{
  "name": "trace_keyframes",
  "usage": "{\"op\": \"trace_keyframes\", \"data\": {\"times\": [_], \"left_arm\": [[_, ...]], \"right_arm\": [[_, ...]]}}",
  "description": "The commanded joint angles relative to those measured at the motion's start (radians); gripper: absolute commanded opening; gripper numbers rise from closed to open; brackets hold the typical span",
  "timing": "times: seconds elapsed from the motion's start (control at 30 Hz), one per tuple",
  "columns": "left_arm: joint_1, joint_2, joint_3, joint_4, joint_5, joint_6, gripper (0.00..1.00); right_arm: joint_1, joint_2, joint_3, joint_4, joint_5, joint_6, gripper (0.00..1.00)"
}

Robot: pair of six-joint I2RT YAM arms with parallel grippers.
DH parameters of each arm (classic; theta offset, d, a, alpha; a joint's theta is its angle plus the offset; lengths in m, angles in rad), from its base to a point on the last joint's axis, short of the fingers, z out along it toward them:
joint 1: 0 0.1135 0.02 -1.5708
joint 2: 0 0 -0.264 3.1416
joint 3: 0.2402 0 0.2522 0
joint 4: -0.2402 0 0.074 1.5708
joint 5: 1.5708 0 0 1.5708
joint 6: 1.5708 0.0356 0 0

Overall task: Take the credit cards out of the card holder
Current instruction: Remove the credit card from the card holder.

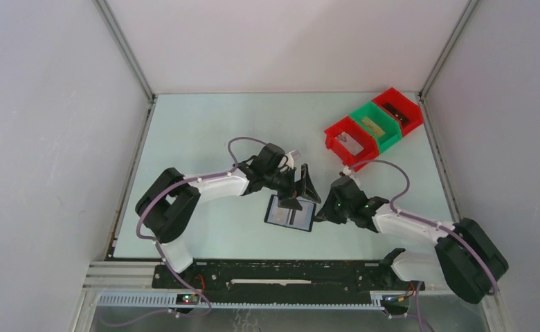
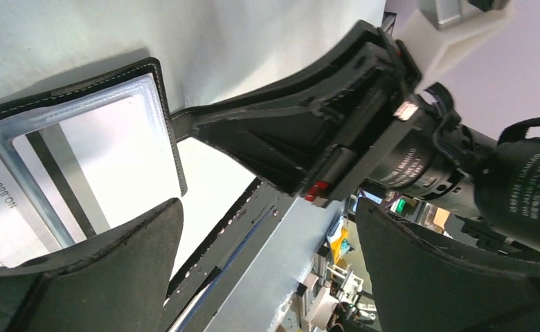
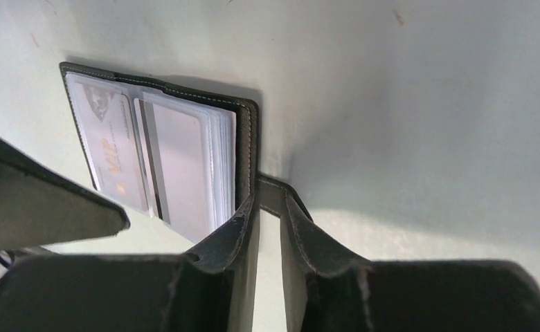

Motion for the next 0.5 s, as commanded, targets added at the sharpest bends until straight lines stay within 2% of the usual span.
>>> {"op": "trace_keyframes", "data": {"times": [0.0,0.1,0.2,0.47], "left_arm": [[0.008,-0.045,0.032,-0.047,-0.045,0.049,0.99],[0.030,-0.088,0.038,-0.177,-0.157,0.101,0.99],[0.059,-0.113,0.008,-0.213,-0.218,0.120,0.96],[0.082,-0.104,-0.048,-0.197,-0.179,0.127,0.91]], "right_arm": [[-0.039,-0.135,-0.030,-0.073,0.014,0.004,0.26],[-0.057,-0.224,-0.031,-0.111,0.022,-0.014,0.28],[-0.065,-0.254,-0.029,-0.085,-0.042,-0.016,0.29],[-0.025,-0.134,-0.009,0.092,-0.162,0.024,0.27]]}}
